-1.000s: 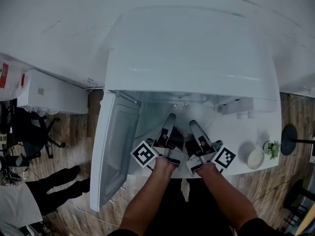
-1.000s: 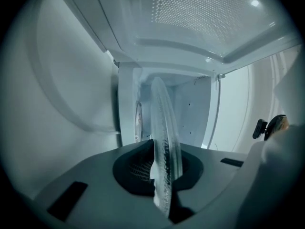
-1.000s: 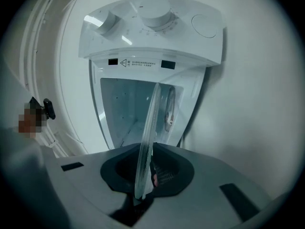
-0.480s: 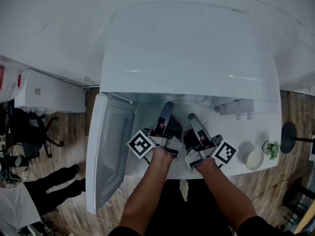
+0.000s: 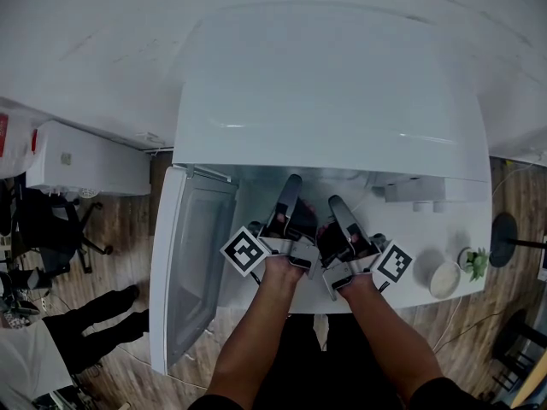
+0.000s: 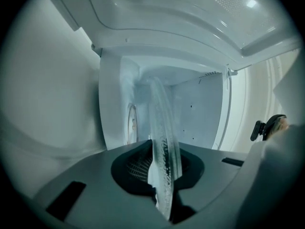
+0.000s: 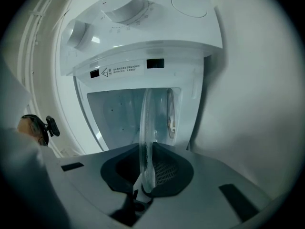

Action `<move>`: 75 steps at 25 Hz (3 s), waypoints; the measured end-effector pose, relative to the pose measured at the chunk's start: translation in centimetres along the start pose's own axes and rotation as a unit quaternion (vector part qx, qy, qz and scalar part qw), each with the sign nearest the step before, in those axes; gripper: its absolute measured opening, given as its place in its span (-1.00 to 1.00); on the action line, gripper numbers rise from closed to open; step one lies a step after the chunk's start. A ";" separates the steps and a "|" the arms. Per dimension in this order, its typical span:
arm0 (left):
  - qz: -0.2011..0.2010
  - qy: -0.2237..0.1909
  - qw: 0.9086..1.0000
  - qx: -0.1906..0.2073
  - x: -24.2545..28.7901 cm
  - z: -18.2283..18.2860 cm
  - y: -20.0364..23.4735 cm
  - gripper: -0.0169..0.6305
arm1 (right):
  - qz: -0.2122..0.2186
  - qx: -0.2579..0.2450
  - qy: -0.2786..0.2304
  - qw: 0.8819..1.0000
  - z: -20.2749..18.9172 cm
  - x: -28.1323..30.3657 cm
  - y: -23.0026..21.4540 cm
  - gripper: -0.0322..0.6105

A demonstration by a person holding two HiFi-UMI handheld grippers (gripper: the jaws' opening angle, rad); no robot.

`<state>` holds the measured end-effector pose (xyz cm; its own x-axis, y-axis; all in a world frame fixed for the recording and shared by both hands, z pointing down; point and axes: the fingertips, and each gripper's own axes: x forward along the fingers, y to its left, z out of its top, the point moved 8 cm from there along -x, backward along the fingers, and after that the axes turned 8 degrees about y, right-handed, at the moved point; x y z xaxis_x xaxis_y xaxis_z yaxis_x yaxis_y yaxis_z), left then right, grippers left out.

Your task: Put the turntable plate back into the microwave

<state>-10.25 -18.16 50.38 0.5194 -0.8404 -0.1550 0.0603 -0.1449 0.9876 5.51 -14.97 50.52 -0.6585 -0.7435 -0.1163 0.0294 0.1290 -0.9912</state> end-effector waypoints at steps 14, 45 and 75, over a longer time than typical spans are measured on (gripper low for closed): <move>0.026 0.019 0.999 0.028 -2.1 -0.5 0.2 -0.75 | 0.002 -0.013 -0.021 1.000 1.0 1.9 -0.6 -0.70; 0.039 -0.014 0.999 -0.005 0.7 0.6 0.8 -0.73 | -0.103 -0.041 0.007 0.994 1.8 1.9 -0.1 -0.67; 0.196 0.132 0.843 0.483 -0.5 -0.3 -0.8 -0.62 | -0.107 -0.057 -0.029 0.992 3.2 3.6 -0.3 -0.68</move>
<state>-10.27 -17.43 49.69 0.5175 -0.7957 0.3149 -0.8159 -0.3478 0.4619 5.54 -19.77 50.23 -0.5961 -0.7980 0.0890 -0.1939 0.0354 -0.9804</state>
